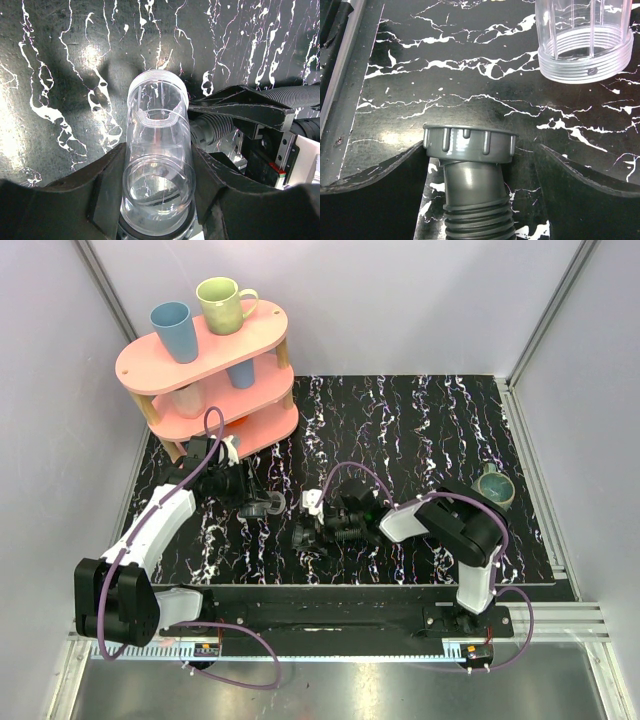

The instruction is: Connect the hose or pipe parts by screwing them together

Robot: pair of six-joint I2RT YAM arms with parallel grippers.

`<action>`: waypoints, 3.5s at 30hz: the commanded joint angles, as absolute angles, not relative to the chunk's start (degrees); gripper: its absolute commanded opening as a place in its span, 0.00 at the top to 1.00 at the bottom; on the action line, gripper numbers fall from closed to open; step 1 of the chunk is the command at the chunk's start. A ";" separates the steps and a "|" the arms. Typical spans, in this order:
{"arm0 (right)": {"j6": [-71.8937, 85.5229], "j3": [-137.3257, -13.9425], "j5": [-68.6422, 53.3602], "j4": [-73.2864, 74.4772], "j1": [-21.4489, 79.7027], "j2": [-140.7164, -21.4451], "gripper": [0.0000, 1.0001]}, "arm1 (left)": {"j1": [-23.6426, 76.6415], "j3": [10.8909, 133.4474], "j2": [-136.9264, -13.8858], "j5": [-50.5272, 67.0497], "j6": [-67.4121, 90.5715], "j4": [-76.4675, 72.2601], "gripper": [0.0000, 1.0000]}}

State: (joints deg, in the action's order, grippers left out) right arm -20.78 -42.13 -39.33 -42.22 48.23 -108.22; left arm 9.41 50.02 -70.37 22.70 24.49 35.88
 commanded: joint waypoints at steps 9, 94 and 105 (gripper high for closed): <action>-22.41 -45.44 -41.40 -42.63 48.78 -107.06 0.21 | 9.23 50.71 -68.64 22.85 23.47 35.15 1.00; -39.90 -52.21 -42.45 -8.61 45.88 -75.24 0.45 | 16.70 56.96 -59.06 49.48 19.51 42.10 1.00; -37.71 -53.60 -49.91 -6.26 45.53 -76.64 0.51 | 19.15 53.62 -61.60 52.56 14.42 33.86 1.00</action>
